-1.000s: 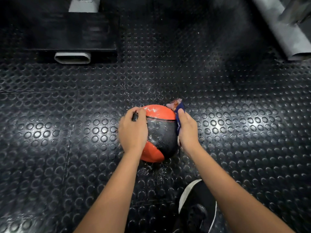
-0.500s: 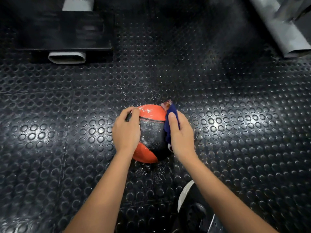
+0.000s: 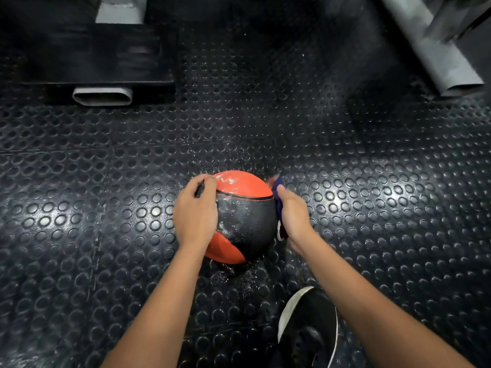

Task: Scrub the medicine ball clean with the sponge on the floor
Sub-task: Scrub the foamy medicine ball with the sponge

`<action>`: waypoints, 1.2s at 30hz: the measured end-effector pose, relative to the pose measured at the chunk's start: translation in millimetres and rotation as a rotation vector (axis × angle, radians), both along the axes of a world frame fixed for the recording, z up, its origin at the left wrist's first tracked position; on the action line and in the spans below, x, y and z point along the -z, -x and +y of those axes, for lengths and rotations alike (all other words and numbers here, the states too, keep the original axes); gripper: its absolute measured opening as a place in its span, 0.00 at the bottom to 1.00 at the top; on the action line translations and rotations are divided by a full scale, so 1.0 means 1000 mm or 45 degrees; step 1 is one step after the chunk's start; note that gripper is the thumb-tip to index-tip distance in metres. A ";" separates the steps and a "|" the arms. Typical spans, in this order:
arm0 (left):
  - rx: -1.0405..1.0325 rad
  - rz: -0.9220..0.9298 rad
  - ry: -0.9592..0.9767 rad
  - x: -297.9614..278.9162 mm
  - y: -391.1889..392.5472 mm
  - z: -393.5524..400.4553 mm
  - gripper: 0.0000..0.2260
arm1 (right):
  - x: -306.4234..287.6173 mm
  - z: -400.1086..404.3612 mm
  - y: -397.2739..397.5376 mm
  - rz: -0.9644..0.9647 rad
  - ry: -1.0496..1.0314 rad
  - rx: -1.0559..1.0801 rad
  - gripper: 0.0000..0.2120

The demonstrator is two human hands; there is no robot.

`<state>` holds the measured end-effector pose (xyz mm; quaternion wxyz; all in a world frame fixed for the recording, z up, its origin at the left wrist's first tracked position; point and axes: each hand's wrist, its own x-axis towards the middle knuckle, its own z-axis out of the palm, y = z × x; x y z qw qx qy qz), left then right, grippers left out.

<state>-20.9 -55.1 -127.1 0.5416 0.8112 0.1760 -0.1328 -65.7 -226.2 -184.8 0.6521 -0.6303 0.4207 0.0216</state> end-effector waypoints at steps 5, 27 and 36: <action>0.029 -0.013 0.029 0.001 -0.002 0.003 0.06 | -0.024 0.021 0.016 -0.446 0.399 -0.245 0.11; 0.096 -0.050 0.072 0.014 -0.007 0.018 0.09 | 0.005 0.004 -0.007 0.189 -0.308 -0.038 0.16; 0.104 -0.035 0.165 0.017 -0.010 0.028 0.12 | -0.038 0.031 0.009 -0.330 0.329 -0.250 0.17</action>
